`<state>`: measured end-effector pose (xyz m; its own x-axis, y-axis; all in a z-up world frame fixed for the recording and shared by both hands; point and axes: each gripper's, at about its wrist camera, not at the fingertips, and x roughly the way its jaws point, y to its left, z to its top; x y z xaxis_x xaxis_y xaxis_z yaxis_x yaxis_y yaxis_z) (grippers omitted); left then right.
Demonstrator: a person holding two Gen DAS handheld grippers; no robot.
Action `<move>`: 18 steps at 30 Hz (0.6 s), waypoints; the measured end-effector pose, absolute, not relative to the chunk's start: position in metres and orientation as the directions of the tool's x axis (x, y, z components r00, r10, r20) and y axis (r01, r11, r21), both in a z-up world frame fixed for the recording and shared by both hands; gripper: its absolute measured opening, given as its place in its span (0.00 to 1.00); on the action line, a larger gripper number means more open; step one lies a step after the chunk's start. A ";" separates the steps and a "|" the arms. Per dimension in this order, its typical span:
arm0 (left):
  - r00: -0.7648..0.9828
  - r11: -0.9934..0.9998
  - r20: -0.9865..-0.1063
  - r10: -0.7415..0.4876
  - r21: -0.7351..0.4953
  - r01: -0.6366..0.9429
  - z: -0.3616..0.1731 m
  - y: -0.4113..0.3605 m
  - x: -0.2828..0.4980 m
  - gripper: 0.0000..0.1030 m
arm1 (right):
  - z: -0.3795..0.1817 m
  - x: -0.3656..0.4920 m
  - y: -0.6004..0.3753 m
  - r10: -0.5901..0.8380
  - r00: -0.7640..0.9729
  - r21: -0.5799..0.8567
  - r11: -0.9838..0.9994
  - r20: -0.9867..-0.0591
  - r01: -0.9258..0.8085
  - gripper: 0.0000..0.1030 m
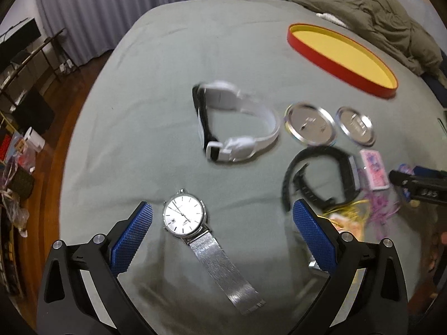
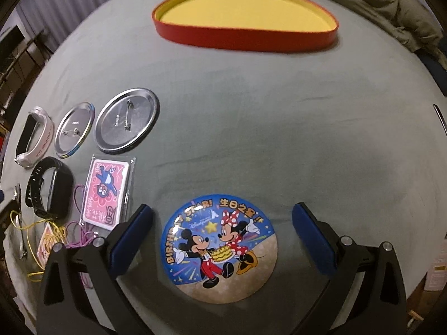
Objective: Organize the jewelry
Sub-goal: 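Close the right tool on the Mickey badge while the left tool approaches the black fitness band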
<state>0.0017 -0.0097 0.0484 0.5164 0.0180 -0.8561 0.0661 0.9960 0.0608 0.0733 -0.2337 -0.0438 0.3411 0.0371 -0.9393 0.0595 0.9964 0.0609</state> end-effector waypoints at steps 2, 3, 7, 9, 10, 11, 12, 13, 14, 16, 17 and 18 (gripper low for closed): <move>0.527 0.996 -0.850 0.015 0.057 0.065 0.061 -0.014 0.000 0.95 | -0.041 0.078 -0.234 0.039 0.317 0.058 0.997 -0.948 0.052 0.93; 0.531 0.996 -0.847 0.013 0.057 0.067 0.068 -0.017 0.001 0.95 | -0.039 0.080 -0.235 0.039 0.311 0.057 0.997 -0.950 0.049 0.93; 0.536 0.993 -0.844 -0.017 0.050 0.109 0.094 -0.040 0.008 0.95 | -0.021 0.086 -0.242 0.063 0.310 0.087 0.994 -0.949 0.063 0.93; 0.533 0.991 -0.845 -0.044 0.031 0.131 0.101 -0.053 0.017 0.95 | -0.008 0.089 -0.246 0.090 0.324 0.121 0.990 -0.942 0.077 0.93; 0.532 0.990 -0.845 -0.065 0.014 0.144 0.104 -0.062 0.019 0.95 | -0.005 0.089 -0.247 0.098 0.328 0.130 0.988 -0.939 0.078 0.93; 0.527 0.989 -0.847 -0.074 0.006 0.148 0.104 -0.068 0.022 0.95 | 0.000 0.090 -0.249 0.105 0.334 0.137 0.988 -0.937 0.074 0.93; 0.521 0.989 -0.850 -0.079 0.000 0.150 0.103 -0.074 0.024 0.95 | 0.003 0.093 -0.248 0.106 0.333 0.137 0.988 -0.937 0.069 0.93; 0.510 0.988 -0.856 -0.083 -0.005 0.152 0.100 -0.080 0.028 0.95 | 0.005 0.095 -0.249 0.103 0.330 0.130 0.990 -0.938 0.061 0.93; 0.494 0.988 -0.865 -0.086 -0.009 0.156 0.094 -0.087 0.031 0.95 | 0.007 0.096 -0.249 0.104 0.327 0.129 0.990 -0.939 0.056 0.93; 0.473 0.988 -0.878 -0.072 0.003 0.157 0.085 -0.094 0.038 0.95 | 0.009 0.099 -0.250 0.106 0.318 0.127 0.991 -0.942 0.047 0.93; 0.472 0.986 -0.880 -0.063 0.018 0.166 0.080 -0.100 0.039 0.95 | 0.007 0.099 -0.252 0.110 0.310 0.128 0.991 -0.945 0.040 0.93; 0.474 0.984 -0.879 -0.060 0.026 0.174 0.079 -0.103 0.038 0.95 | 0.006 0.098 -0.255 0.114 0.302 0.129 0.991 -0.947 0.030 0.93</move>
<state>0.0377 -0.1032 0.0792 0.4735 -0.0602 -0.8787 0.1743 0.9843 0.0265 0.0975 -0.2551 0.0056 0.3016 0.1140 -0.9466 0.0301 0.9912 0.1290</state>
